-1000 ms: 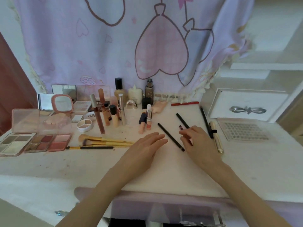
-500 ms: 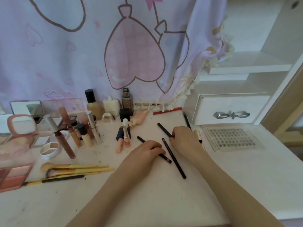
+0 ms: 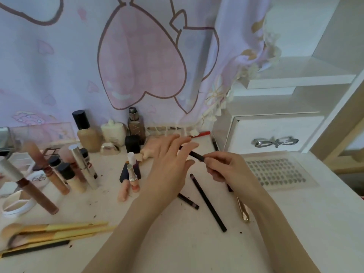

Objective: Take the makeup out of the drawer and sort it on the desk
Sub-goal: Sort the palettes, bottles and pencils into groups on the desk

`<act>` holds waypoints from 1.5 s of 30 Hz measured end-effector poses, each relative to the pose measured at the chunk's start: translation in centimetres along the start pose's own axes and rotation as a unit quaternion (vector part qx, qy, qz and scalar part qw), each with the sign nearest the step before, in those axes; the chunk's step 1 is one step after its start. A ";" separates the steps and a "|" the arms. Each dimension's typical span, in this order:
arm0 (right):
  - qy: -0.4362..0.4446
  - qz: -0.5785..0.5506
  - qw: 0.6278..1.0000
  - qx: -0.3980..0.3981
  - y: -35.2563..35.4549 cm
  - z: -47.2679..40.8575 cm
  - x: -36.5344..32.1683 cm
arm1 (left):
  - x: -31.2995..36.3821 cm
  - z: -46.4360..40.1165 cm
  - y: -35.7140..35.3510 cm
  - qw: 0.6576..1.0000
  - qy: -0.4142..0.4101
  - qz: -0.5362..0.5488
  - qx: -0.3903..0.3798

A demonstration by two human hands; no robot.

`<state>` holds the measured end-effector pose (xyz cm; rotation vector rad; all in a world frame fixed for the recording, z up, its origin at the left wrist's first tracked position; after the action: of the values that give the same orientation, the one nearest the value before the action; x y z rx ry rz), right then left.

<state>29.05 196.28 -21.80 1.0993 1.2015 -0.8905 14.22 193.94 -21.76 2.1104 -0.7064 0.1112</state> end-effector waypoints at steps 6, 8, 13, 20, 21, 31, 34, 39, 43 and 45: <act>-0.010 -0.235 0.972 0.016 0.4 0.2 -0.4 | 2.3 1.0 -0.6 0.992 0.070 0.082 -0.061; 0.000 -0.176 0.984 0.014 -0.2 0.4 -0.4 | 2.4 1.6 -0.9 0.984 0.122 0.102 -0.086; 0.017 -0.121 0.992 0.012 -1.0 0.5 -0.2 | 1.3 1.9 -0.7 0.989 0.112 0.079 -0.051; 0.033 -0.122 0.992 -0.006 -1.0 0.6 -0.4 | 1.1 2.0 -0.2 0.987 0.101 0.116 -0.042; 0.036 -0.119 0.992 -0.005 -1.0 0.6 -0.4 | 1.1 2.0 -0.1 0.984 0.114 0.131 -0.052; 0.095 -0.219 0.931 0.276 5.8 1.2 -1.6 | 1.2 1.6 -0.7 0.972 0.186 0.086 -0.116; 0.104 -0.178 0.941 0.267 6.1 1.3 -1.9 | 2.6 0.2 -2.4 0.984 0.099 0.039 -0.142; 0.046 -0.064 0.968 0.238 6.1 2.5 -1.2 | 4.4 0.0 -5.0 0.979 0.011 0.003 -0.204; 0.024 0.087 0.954 0.287 7.1 4.8 0.0 | 4.8 -0.1 -5.7 0.980 0.003 -0.006 -0.200; 0.019 0.140 0.940 0.311 7.1 5.6 0.2 | 5.1 -0.2 -6.0 0.981 0.003 -0.012 -0.193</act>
<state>37.31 192.73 -20.73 1.7528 0.7688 -1.0556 21.60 194.57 -24.27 1.7458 -0.6424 -0.0318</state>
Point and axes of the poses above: each hand's wrist, its own z-axis away from the middle knuckle, its own y-axis out of the back of the hand, x = y × z, the point moved 3 cm from there along -z, towards the middle knuckle, and after that the axes turned 4 degrees about z, right-handed, at the moved point
